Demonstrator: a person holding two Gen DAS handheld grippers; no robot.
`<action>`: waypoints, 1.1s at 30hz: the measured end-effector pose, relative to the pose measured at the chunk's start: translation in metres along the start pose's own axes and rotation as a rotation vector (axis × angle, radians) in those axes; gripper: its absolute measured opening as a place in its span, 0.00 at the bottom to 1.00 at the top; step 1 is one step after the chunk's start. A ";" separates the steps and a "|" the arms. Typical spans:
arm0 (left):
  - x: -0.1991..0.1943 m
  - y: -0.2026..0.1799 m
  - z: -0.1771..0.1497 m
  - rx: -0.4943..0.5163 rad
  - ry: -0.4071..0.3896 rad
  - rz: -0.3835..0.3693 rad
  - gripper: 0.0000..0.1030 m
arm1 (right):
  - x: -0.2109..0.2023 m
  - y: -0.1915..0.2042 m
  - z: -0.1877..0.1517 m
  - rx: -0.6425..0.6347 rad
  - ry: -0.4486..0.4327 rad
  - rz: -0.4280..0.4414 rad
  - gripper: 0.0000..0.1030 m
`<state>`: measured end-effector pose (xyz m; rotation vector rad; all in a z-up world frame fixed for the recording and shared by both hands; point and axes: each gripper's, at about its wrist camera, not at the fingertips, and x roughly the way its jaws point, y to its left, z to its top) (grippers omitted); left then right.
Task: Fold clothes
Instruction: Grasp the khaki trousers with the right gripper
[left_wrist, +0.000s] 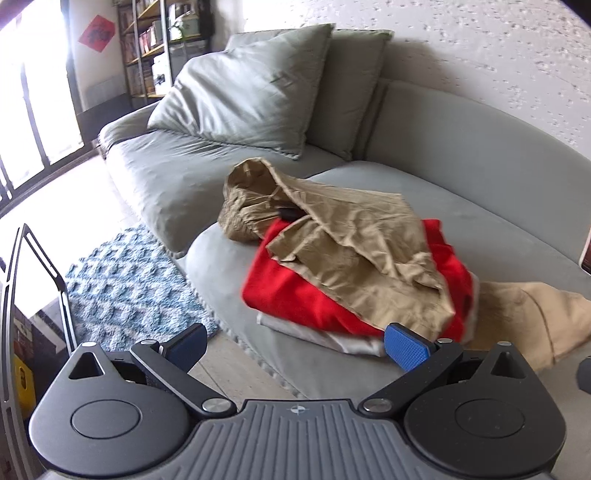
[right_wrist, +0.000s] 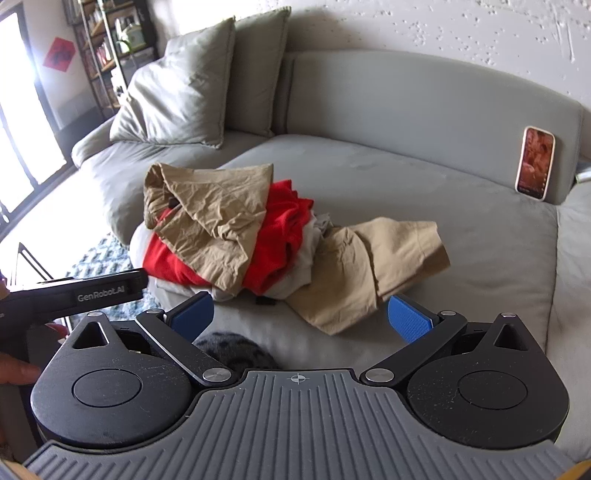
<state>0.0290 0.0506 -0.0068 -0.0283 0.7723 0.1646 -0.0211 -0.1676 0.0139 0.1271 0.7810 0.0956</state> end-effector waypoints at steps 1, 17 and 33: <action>0.004 0.006 0.004 -0.004 0.001 0.012 0.99 | 0.004 0.001 0.003 -0.007 -0.002 0.002 1.00; 0.044 0.073 0.025 -0.069 0.030 0.063 0.99 | 0.068 0.024 0.046 -0.033 -0.060 0.036 1.00; 0.081 0.076 0.009 -0.112 0.106 -0.039 0.99 | 0.172 0.074 0.066 -0.268 0.167 0.125 0.80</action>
